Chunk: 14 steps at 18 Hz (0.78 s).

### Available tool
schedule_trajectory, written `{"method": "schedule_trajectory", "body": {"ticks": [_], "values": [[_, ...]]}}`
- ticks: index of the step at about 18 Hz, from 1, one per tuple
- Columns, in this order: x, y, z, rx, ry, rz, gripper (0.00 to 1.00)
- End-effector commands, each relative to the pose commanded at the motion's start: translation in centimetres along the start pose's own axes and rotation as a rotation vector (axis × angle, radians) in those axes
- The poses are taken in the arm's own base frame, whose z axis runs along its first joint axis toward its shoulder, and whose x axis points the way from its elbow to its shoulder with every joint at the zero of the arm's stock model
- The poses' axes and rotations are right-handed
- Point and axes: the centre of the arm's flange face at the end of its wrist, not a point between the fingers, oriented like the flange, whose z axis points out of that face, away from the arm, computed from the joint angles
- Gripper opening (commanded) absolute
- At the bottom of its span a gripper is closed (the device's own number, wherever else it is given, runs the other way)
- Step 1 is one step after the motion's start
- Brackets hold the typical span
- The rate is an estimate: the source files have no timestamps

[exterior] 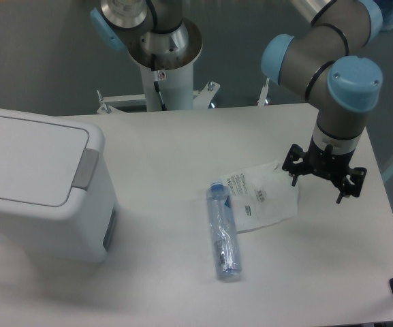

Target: Open the trash can

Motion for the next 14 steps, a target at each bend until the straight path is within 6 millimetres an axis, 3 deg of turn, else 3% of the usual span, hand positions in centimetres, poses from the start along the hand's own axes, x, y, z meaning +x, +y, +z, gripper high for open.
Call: {"method": "schedule_trajectory", "body": {"ticks": [5, 11, 14], "values": [[1.7, -0.4, -0.6, 0.011, 0.009, -0.166, 1.00], [6.2, -6.5, -1.5, 0.081, 0.051, -0.265, 1.00], [9.5, -9.7, -3.7, 0.154, 0.085, -0.314, 1.00]]}}
